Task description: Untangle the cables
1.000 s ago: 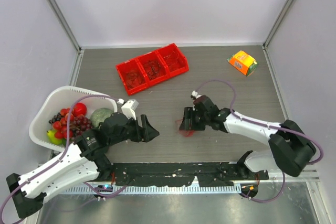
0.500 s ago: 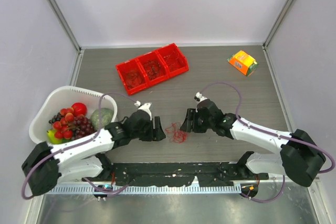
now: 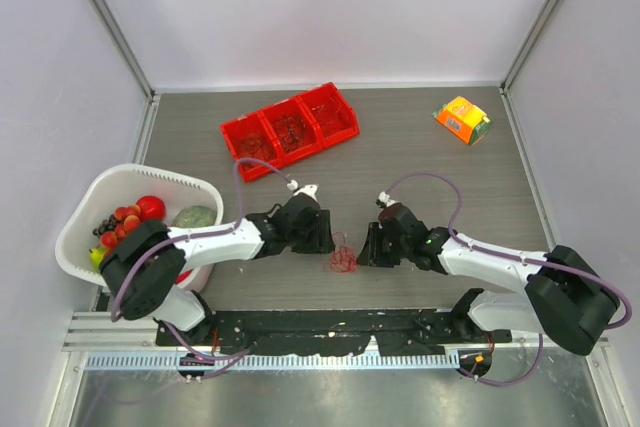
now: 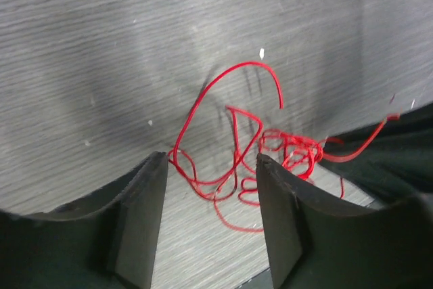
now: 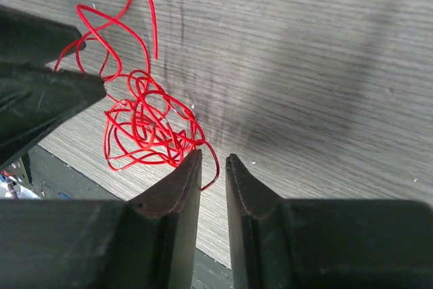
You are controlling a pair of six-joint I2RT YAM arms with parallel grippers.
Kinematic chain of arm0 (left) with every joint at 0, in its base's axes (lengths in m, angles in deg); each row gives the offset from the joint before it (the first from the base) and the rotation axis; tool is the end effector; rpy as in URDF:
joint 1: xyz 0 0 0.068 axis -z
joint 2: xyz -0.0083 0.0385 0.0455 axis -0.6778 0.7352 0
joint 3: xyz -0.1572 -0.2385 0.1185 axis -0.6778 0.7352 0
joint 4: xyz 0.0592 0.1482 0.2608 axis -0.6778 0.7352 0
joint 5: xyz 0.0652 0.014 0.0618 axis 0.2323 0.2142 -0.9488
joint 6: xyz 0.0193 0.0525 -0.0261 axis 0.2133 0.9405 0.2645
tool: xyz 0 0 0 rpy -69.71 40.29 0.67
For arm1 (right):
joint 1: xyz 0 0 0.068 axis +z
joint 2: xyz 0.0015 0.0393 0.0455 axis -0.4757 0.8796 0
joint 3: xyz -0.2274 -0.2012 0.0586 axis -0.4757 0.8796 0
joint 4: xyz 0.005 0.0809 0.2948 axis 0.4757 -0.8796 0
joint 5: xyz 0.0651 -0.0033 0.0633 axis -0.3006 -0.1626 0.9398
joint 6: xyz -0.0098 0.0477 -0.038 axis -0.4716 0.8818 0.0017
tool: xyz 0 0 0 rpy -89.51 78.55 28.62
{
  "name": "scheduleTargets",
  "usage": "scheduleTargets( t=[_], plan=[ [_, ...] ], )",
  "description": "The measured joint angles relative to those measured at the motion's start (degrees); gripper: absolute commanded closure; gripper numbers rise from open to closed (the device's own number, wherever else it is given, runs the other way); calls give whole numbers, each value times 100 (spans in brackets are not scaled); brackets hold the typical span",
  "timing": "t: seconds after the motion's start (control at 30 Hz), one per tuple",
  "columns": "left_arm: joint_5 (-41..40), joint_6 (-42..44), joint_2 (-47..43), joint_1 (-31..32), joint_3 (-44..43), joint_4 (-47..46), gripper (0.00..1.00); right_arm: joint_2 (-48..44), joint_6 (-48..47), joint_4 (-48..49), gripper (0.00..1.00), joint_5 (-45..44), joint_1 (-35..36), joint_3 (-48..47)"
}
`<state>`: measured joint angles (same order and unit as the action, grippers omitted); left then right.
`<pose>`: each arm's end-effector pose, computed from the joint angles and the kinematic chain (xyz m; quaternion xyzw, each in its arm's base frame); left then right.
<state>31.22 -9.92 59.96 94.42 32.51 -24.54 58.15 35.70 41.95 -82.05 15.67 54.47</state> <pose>0.1972 -0.2474 0.1660 0.0290 0.9377 -0.2533 0.2362 0.1720 0.1752 0.1496 -0.0212 0.9396 0.2790 0.1969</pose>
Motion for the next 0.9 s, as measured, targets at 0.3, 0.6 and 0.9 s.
scheduleTargets(
  t=[0.3, 0.6, 0.9],
  plan=[
    [-131, 245, 509, 0, -527, 168, 100, -118, 76, 33, 99, 127, 0, 87],
    [-1102, 682, -1388, 0, -682, 1381, 100, -31, 144, -1700, 99, -1969, 7, -487],
    [-1945, 1283, -3783, 61, -1292, 2671, 100, -203, 225, -1934, 93, -3147, 39, -1338]
  ],
)
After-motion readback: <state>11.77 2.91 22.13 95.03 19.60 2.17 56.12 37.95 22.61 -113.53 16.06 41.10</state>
